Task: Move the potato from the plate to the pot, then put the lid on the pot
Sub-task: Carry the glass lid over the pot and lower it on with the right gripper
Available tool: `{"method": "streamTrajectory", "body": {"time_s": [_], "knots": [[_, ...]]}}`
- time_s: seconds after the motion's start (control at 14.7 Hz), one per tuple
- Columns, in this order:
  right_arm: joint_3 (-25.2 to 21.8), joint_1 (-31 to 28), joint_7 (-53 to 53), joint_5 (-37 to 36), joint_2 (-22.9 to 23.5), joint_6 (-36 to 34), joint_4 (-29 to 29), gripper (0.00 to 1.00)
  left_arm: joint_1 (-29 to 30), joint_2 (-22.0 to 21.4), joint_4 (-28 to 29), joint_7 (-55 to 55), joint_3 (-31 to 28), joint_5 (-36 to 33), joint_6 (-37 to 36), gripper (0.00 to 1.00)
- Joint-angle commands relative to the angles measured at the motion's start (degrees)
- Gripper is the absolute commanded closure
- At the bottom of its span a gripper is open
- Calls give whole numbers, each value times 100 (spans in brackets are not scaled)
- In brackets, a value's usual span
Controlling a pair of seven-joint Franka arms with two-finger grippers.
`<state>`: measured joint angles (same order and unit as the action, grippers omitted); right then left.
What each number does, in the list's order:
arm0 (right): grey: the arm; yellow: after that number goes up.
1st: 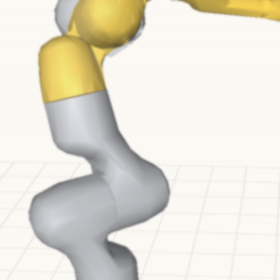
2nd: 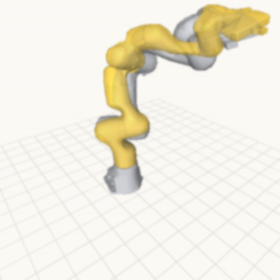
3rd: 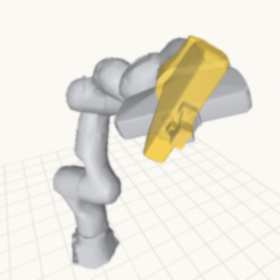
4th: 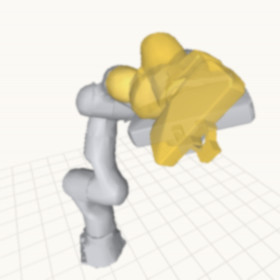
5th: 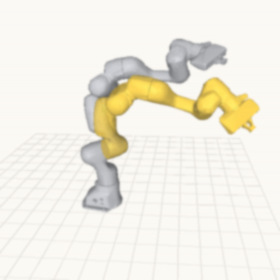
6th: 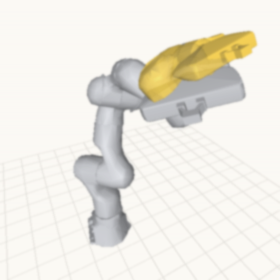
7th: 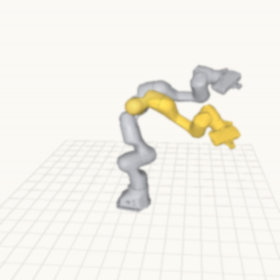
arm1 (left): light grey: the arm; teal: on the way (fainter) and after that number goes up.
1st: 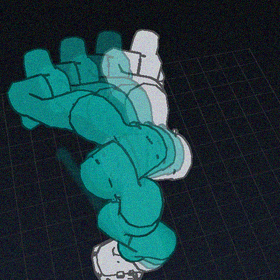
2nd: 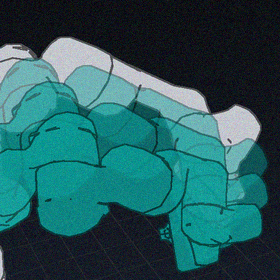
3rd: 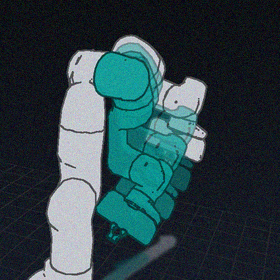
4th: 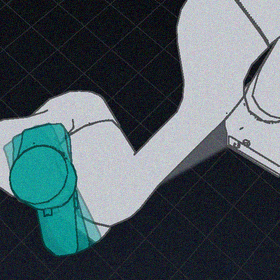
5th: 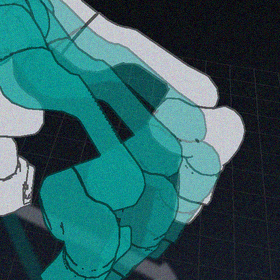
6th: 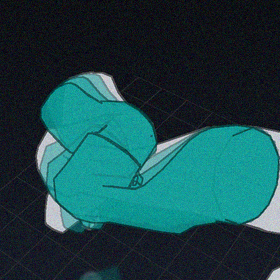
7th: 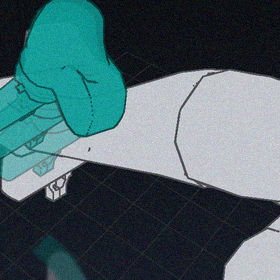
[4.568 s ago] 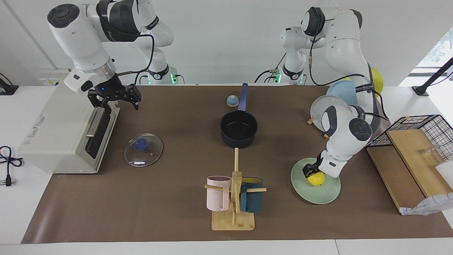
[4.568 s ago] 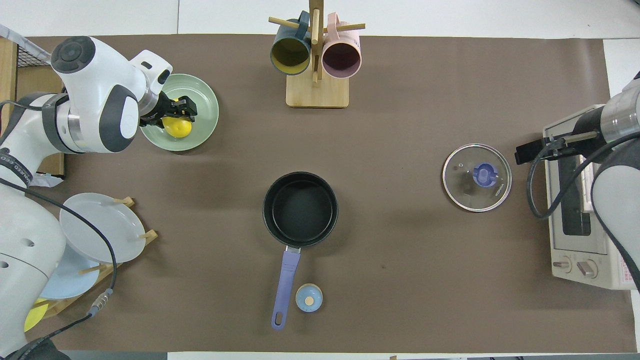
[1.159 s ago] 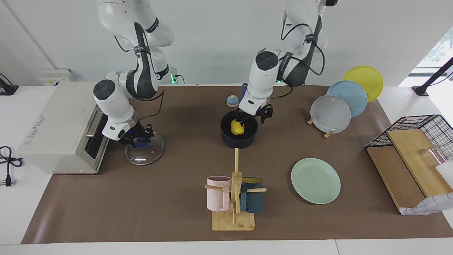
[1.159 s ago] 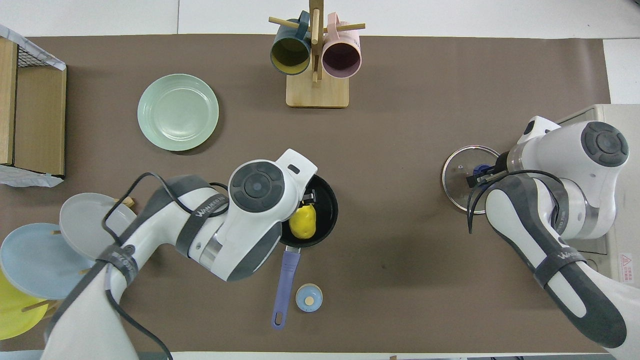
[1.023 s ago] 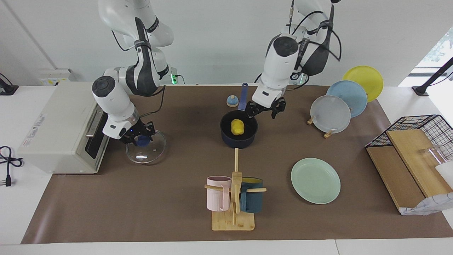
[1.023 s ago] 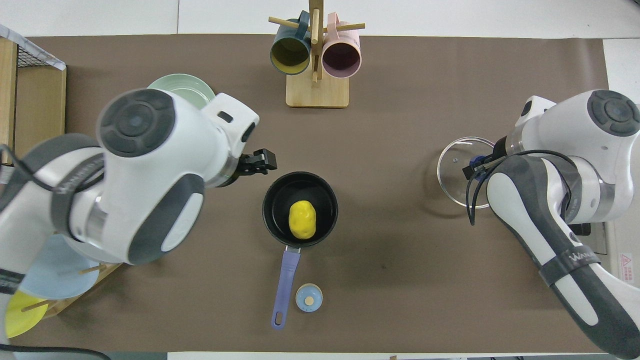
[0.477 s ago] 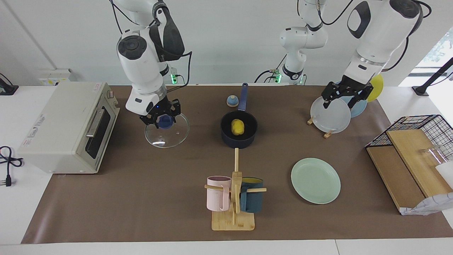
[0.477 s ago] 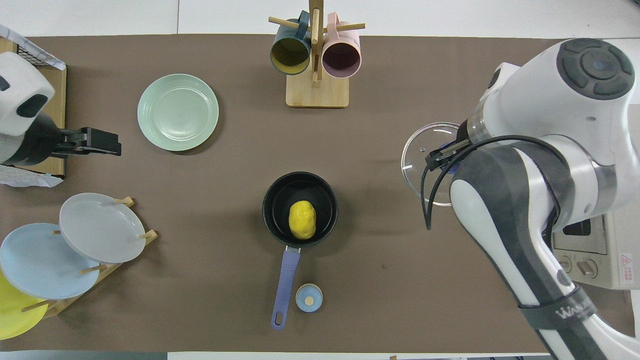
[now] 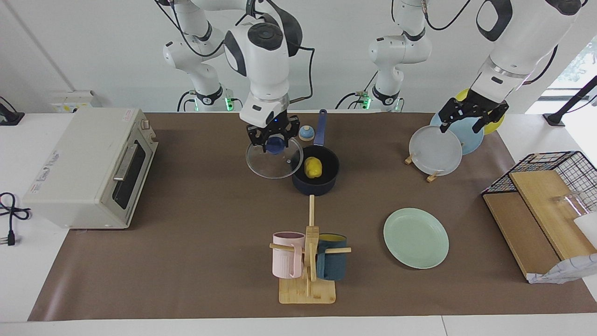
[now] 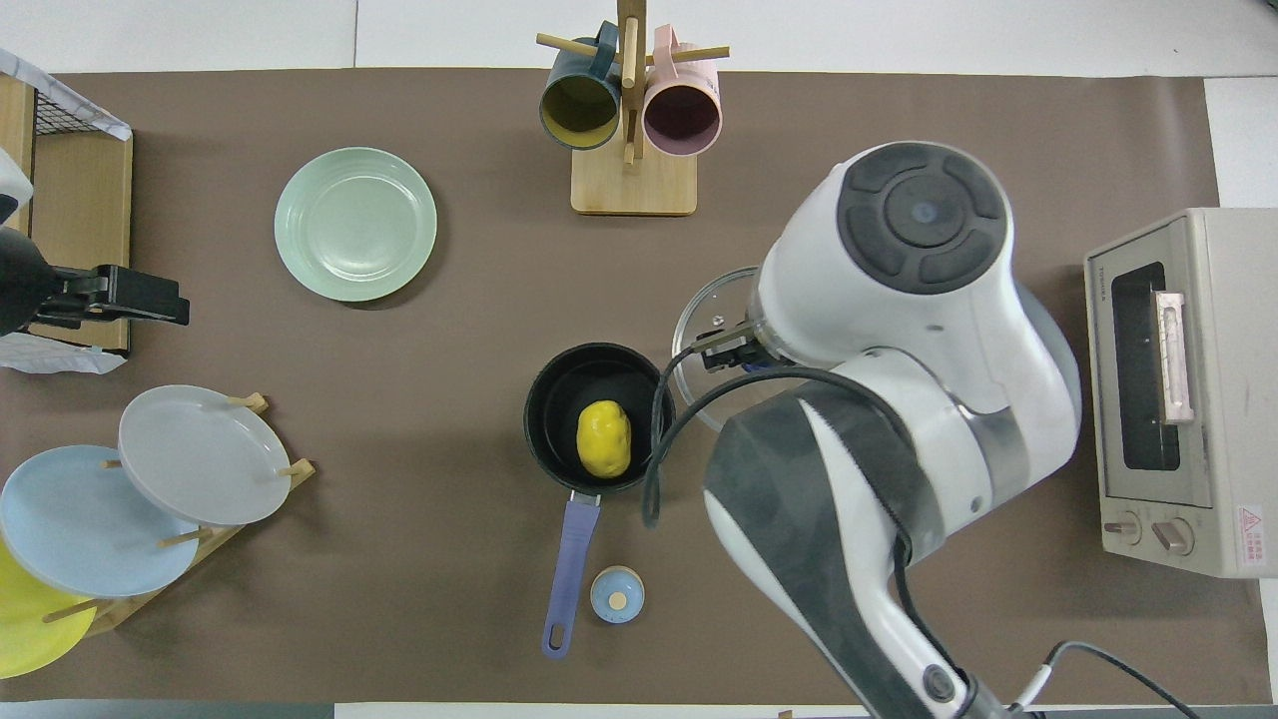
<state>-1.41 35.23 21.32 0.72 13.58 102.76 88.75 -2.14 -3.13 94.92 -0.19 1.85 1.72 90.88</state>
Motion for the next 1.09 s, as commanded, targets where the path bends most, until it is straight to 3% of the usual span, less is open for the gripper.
{"method": "streamTrajectory", "body": {"time_s": [0.0,0.27,0.61,1.02], "knots": [[-26,413,661,-71,934,-19,-989,100,29,-90,148,45,-1,-136,-141,0],[-26,660,969,-63,1014,287,-965,100,-366,-38,141,27,-342,-145,-185,0],[-26,793,1217,-89,1165,367,-816,100,-419,172,-184,63,-361,-339,-185,0],[-26,784,1305,-1,919,306,-307,100,-384,120,-176,97,-397,-330,-79,0]]}}
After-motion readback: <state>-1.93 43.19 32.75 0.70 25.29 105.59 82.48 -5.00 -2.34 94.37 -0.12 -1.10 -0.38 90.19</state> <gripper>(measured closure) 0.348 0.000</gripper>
